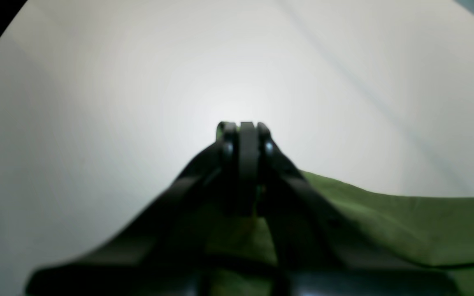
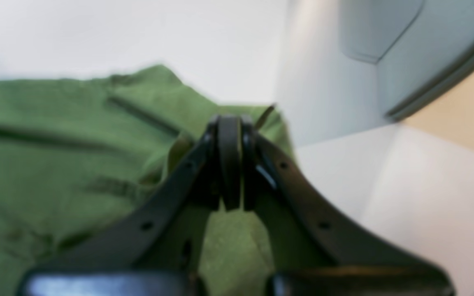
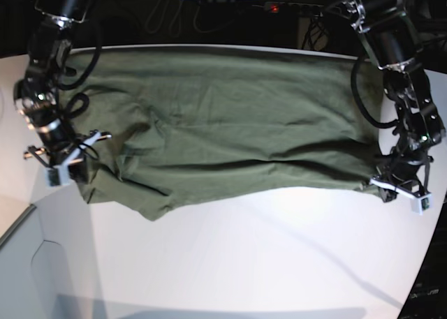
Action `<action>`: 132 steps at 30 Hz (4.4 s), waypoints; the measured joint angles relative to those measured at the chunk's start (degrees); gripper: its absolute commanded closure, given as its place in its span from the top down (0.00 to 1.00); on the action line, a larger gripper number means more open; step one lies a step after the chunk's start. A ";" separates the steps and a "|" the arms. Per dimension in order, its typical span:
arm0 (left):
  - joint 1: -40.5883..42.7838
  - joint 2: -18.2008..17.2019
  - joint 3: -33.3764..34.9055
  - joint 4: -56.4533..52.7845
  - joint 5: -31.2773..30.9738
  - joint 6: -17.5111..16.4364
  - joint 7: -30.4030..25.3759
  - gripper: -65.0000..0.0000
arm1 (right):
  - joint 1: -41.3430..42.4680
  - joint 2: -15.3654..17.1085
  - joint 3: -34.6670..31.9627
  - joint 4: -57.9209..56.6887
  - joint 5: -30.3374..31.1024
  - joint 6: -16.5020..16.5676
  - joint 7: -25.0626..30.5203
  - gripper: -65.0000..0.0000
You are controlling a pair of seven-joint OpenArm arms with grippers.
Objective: Layout the t-shirt on the table in an organized manner, then fold the t-shirt properly
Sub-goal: 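Grasp the folded edge corners with both grippers, then fold the grasped edge over toward the collar with both grippers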
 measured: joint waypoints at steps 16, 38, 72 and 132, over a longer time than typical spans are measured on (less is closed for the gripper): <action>-0.35 -0.02 0.13 0.00 0.04 0.22 0.04 0.00 | 13.42 3.69 -3.58 -19.91 -3.45 0.24 -5.99 0.48; -0.61 0.00 -0.07 -2.38 0.02 0.24 -0.07 0.00 | 15.45 3.39 -3.58 -28.00 -3.52 0.22 -5.60 0.31; -0.63 0.00 -0.11 -0.68 0.26 0.17 0.31 0.00 | 0.63 2.10 -3.17 8.44 -3.08 0.26 -6.36 0.00; 26.05 4.11 -6.97 20.79 -17.79 0.00 0.24 0.00 | -34.14 -9.77 8.48 21.51 -3.10 5.62 11.82 0.00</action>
